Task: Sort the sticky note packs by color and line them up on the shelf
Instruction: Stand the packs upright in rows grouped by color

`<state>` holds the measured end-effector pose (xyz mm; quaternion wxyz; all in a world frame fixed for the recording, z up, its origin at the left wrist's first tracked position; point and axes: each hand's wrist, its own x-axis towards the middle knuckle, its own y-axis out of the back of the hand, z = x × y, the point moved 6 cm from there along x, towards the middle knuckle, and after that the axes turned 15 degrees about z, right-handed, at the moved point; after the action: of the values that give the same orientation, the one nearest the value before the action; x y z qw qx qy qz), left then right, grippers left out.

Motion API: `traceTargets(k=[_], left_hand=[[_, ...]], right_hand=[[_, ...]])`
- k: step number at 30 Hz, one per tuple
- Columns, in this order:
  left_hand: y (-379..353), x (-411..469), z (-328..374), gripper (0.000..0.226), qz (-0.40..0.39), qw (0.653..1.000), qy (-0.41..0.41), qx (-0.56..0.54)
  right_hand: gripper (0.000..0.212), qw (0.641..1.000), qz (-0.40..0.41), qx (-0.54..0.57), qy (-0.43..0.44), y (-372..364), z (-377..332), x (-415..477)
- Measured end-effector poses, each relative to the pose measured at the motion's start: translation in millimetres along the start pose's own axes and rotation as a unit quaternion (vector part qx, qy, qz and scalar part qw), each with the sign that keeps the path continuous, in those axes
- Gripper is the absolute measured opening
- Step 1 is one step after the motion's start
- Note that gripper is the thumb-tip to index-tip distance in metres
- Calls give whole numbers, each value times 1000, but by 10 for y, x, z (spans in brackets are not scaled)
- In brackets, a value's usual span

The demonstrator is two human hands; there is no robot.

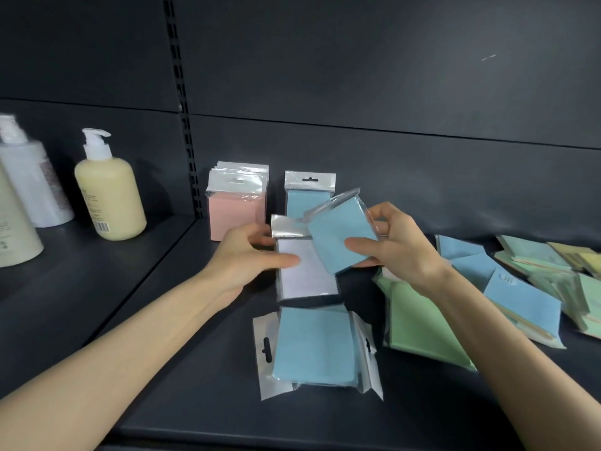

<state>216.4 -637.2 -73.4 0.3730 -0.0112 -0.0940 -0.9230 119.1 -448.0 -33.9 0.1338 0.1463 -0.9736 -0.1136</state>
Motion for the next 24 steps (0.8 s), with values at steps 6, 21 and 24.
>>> traceTargets(k=[6,21,24], left_hand=[[31,-16,22,19,52,996,13,-73],[-225,-272,172,35,-54,989,-53,-125],[-231,-268,160,33,-67,991,-99,-63]], right_hand=[[29,1000,-2,21,16,-105,-20,-38],[22,989,-77,121,-21,-313,0,-129],[24,990,-88,109,-33,-317,25,-133]])
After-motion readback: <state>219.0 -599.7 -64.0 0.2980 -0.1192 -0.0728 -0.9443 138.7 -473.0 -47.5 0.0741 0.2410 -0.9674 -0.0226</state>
